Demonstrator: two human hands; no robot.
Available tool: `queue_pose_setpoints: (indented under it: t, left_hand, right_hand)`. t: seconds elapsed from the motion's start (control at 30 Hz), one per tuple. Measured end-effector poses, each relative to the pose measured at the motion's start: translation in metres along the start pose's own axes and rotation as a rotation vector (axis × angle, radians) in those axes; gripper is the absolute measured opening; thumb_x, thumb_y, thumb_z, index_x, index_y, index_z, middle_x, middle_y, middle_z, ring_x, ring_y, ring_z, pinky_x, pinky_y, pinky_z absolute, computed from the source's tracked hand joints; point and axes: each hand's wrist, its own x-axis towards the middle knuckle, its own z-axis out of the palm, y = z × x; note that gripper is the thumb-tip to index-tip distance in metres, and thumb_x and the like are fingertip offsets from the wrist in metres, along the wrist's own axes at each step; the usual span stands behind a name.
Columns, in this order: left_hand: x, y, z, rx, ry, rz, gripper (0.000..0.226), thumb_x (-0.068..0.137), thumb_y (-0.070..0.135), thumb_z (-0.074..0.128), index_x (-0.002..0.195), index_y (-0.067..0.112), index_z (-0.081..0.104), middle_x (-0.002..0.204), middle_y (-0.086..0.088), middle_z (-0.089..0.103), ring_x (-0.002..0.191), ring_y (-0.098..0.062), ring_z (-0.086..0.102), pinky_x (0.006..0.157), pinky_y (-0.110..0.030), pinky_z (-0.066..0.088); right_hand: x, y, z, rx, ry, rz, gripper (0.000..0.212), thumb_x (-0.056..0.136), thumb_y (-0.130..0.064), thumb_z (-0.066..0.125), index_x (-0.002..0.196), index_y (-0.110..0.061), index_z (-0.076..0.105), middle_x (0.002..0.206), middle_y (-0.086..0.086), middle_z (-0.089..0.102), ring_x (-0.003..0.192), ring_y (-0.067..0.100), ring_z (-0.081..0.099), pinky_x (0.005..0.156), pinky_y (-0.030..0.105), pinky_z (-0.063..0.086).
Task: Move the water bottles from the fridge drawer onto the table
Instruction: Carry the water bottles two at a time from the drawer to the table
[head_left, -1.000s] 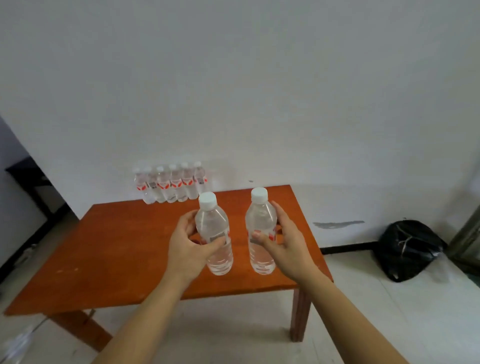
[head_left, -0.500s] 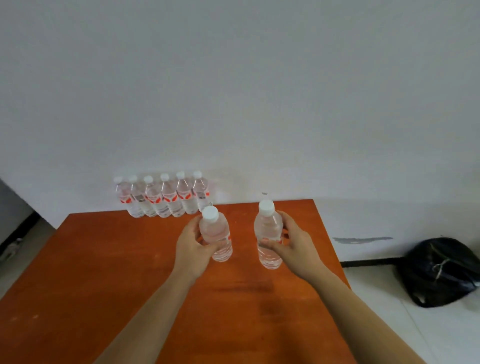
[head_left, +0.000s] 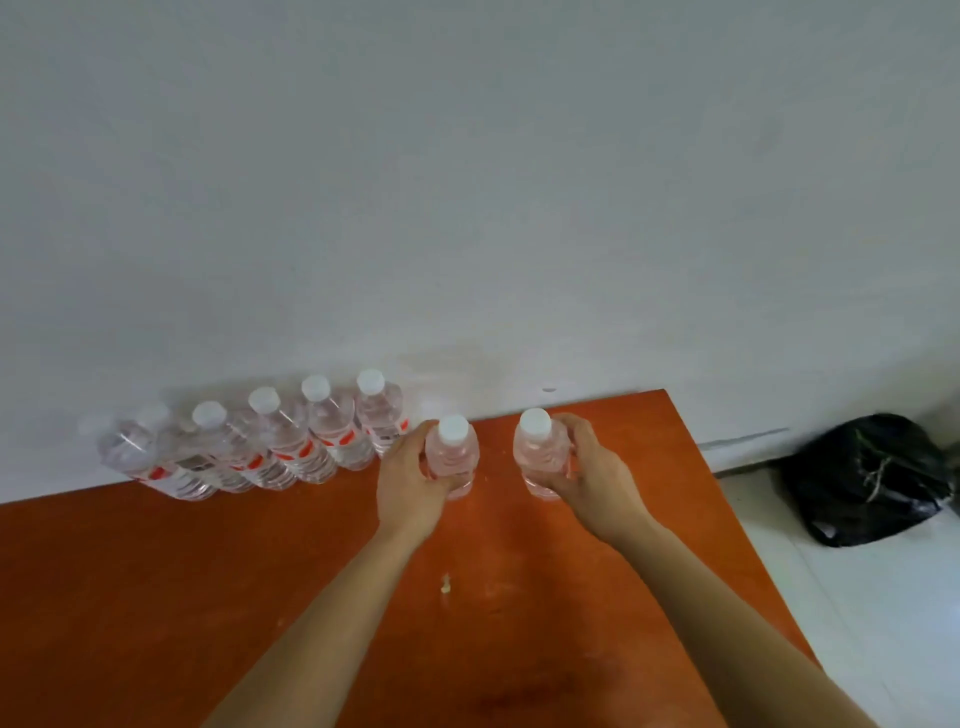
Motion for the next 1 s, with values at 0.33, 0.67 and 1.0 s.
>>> queue_pose_setpoints:
  t: [0.33,0.67,1.0]
  left_hand:
    - [0.066,-0.013,0.019,0.148,0.073,0.072,0.071,0.085,0.015,0.074,0.148,0.015,0.042,0.142,-0.007,0.056,0.129,-0.026,0.054,0.106,-0.042,0.044]
    - [0.084,-0.021,0.007,0.402,0.082,0.076,0.069,0.092,0.016,0.066,0.151,0.012,0.028,0.149,-0.011,0.046,0.114,-0.036,0.063,0.080,-0.049,0.057]
    - [0.057,0.022,-0.030,0.424,0.288,0.335,0.057,0.099,0.043,0.053,0.146,0.012,0.040,0.156,-0.009,0.038,0.092,-0.029,0.073,0.068,-0.047,0.062]
  right_hand:
    - [0.099,0.000,0.049,0.091,-0.113,0.070,0.071,0.083,-0.019,0.079,0.142,-0.028,0.041,0.132,-0.003,0.061,0.119,0.017,0.060,0.088,0.024,0.051]
    - [0.123,-0.027,0.081,0.140,-0.140,0.000,0.076,0.096,-0.013,0.063,0.156,-0.028,0.019,0.148,0.001,0.050,0.133,0.020,0.050,0.104,0.039,0.048]
    - [0.073,-0.059,0.026,0.042,0.078,-0.070,0.062,0.106,-0.023,0.042,0.159,-0.027,0.010,0.163,-0.002,0.025,0.147,0.017,0.030,0.116,0.037,0.036]
